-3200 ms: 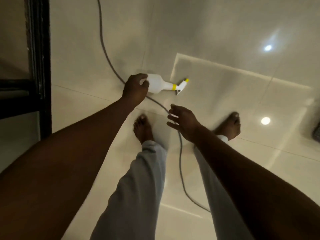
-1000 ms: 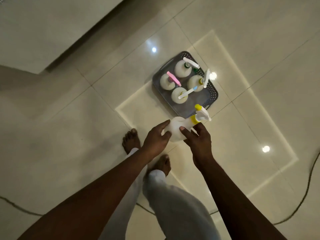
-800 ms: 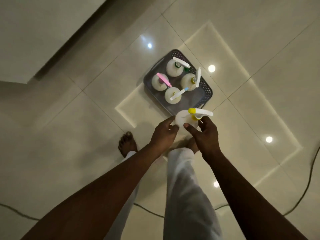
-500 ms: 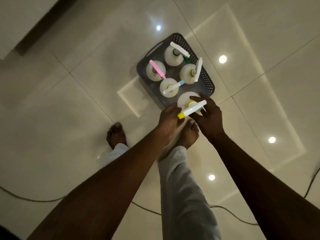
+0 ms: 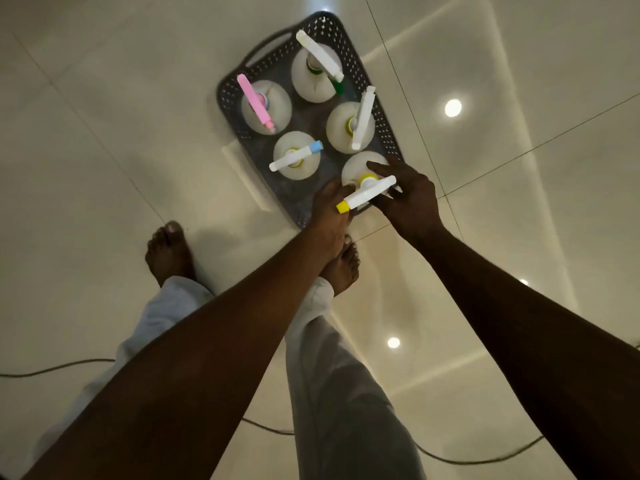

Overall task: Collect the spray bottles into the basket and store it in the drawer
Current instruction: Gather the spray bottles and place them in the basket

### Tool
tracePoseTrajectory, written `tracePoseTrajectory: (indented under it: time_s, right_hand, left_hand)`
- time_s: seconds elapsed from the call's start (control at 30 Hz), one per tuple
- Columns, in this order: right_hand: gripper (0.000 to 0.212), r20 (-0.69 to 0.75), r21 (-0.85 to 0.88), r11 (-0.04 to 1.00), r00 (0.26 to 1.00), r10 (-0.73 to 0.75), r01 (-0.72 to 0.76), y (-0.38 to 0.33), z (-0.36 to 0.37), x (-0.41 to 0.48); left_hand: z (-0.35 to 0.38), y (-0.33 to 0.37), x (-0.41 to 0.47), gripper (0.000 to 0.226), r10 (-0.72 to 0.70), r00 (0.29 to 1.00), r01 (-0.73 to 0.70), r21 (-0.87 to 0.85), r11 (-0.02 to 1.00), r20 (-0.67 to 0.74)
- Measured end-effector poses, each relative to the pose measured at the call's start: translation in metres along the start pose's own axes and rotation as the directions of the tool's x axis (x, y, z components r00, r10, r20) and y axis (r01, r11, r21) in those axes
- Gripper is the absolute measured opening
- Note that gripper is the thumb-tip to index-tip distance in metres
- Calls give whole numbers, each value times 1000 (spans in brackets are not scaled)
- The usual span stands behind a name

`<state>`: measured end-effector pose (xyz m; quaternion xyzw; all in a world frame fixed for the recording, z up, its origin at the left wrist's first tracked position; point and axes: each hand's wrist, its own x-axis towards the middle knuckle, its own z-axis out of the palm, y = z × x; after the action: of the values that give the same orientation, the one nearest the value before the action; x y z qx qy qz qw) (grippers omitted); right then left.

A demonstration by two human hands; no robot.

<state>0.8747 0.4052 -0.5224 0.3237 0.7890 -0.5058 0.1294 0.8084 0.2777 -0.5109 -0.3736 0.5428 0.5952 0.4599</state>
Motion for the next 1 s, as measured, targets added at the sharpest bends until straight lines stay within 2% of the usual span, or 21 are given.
tracePoseTrajectory:
  time_s: [0.23, 0.53, 0.63, 0.7, 0.83, 0.93, 1.0]
  right_hand:
    - [53, 7, -45, 999, 1000, 18, -18, 23, 4, 20]
    - [56, -42, 17, 998, 997, 59, -58, 31, 12, 29]
    - [61, -45, 1, 997, 996, 74, -74, 30, 13, 24]
    - [67, -37, 19, 996, 996, 85, -84, 28, 13, 17]
    - [73, -81, 124, 963, 964, 252, -241, 17, 15, -11]
    - [60, -124, 109, 932, 925, 358, -346, -5, 23, -43]
    - [45, -142, 83, 927, 916, 375, -367, -25, 32, -64]
  left_hand:
    - [13, -8, 31, 43, -14, 1000, 14, -4, 1000, 11]
    - [14, -8, 54, 47, -6, 1000, 6, -29, 1000, -16]
    - [13, -9, 53, 43, -6, 1000, 6, -51, 999, -16]
    - [7, -8, 50, 42, -30, 997, 26, -64, 998, -74]
    - [-14, -3, 25, 46, -62, 988, 55, -49, 997, -144]
    - [-43, 4, -7, 42, -113, 979, 94, -119, 988, -167]
    - [-63, 9, -32, 38, -110, 984, 99, -85, 992, -142]
